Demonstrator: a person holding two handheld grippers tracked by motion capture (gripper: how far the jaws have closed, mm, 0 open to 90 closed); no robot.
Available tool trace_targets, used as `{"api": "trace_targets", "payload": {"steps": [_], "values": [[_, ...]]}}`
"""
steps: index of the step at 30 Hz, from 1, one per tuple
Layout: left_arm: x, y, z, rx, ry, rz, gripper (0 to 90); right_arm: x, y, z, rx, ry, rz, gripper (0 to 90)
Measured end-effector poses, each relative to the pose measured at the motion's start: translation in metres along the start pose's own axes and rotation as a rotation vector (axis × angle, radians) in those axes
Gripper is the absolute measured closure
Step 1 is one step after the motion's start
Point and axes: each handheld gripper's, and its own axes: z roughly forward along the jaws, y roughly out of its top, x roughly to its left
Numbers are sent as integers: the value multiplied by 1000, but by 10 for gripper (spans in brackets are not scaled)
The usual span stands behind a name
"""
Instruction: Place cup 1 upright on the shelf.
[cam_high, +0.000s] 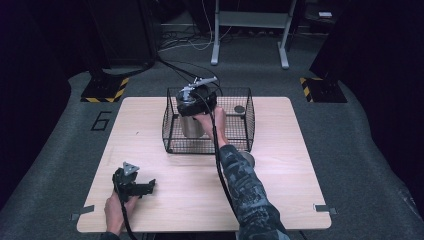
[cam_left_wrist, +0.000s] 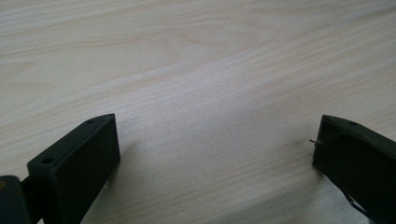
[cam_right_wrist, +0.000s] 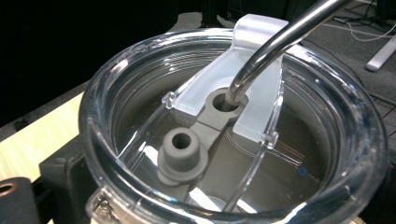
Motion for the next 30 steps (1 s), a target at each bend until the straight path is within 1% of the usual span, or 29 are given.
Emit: {"api": "trace_targets", "payload": {"steps": [1,2,4,5,6,7,8,12,13,14,15,16,17,18,19,20,21,22,25,26,27,29,30], "values": [[0,0,0,5,-2,6,3,0,0,0,0,0,0,33],[0,0,0,5,-2,5,3,0,-1,2,28,2,15,32],[0,0,0,5,-2,6,3,1,-2,5,43,1,22,33],[0,0,0,4,-2,5,3,0,-3,7,37,2,12,33],[0,0,0,4,-2,5,3,-1,-3,7,49,4,12,33],[0,0,0,5,-2,6,3,0,-4,9,48,1,17,33],[0,0,0,5,-2,6,3,-1,-4,11,50,-2,2,33],[0,0,0,4,-2,5,3,-1,-6,17,65,-4,14,32],[0,0,0,5,-2,6,3,-1,-7,18,79,-4,3,32],[0,0,0,4,-2,5,3,0,-7,20,81,-7,14,32],[0,0,0,4,-2,5,3,-1,-8,21,85,-6,6,33],[0,0,0,4,-2,5,3,0,-8,22,88,-6,13,32],[0,0,0,4,-2,5,3,0,-8,24,84,-7,9,32],[0,0,0,4,-2,6,3,2,-8,25,102,-5,20,32],[0,0,0,4,-2,5,3,2,-9,26,102,-6,8,32],[0,0,0,5,-2,5,3,2,-9,28,101,-4,5,32],[0,0,0,5,-2,6,3,4,-9,29,110,-8,15,32],[0,0,0,4,-2,6,3,4,-9,31,102,-8,11,32],[0,0,0,4,-1,5,3,4,-11,34,111,-6,-2,32],[0,0,0,5,-2,6,3,5,-11,35,123,-7,1,32],[0,0,0,5,-2,6,3,6,-11,36,119,-5,12,32],[0,0,0,4,-2,5,3,6,-11,38,123,-3,5,32],[0,0,0,4,-2,5,3,7,-11,38,129,1,12,32]]}}
